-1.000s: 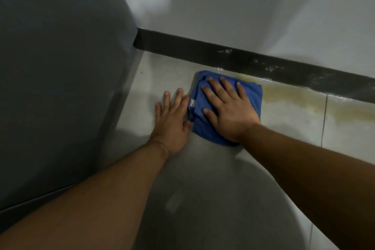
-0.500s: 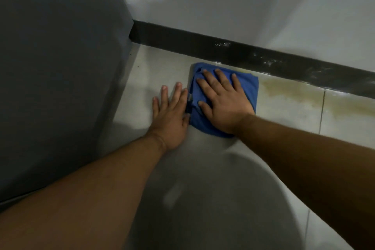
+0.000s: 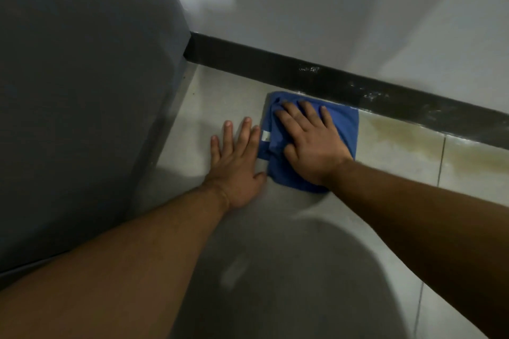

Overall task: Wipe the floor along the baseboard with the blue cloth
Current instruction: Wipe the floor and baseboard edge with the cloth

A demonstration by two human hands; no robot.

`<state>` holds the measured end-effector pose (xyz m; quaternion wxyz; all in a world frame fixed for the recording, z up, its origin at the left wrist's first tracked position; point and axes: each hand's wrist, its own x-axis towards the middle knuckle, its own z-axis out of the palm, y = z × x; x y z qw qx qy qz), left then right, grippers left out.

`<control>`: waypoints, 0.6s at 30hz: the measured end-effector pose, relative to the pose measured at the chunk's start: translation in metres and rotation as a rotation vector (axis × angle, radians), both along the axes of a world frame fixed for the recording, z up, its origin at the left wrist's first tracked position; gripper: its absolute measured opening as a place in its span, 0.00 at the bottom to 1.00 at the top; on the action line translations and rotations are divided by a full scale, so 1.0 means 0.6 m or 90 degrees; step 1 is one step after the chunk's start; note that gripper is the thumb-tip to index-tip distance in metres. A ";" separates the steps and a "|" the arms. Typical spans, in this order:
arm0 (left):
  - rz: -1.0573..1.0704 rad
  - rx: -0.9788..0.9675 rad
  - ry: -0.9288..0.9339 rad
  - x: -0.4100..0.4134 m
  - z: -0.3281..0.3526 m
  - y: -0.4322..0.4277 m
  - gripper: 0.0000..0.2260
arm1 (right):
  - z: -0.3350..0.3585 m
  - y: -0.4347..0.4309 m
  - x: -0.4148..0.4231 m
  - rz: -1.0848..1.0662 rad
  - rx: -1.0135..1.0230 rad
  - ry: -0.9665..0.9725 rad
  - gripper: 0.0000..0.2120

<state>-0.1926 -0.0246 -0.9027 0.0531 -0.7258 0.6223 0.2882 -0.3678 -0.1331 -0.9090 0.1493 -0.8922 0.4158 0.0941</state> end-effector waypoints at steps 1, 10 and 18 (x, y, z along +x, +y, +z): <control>0.002 0.001 -0.001 0.001 0.000 0.000 0.45 | -0.003 -0.015 0.004 -0.002 0.000 -0.004 0.36; -0.008 0.038 0.016 0.007 0.007 -0.005 0.46 | -0.008 0.019 -0.018 -0.234 -0.034 -0.080 0.35; -0.018 0.043 0.013 0.007 -0.003 -0.008 0.45 | -0.008 -0.001 -0.003 -0.025 -0.025 0.002 0.34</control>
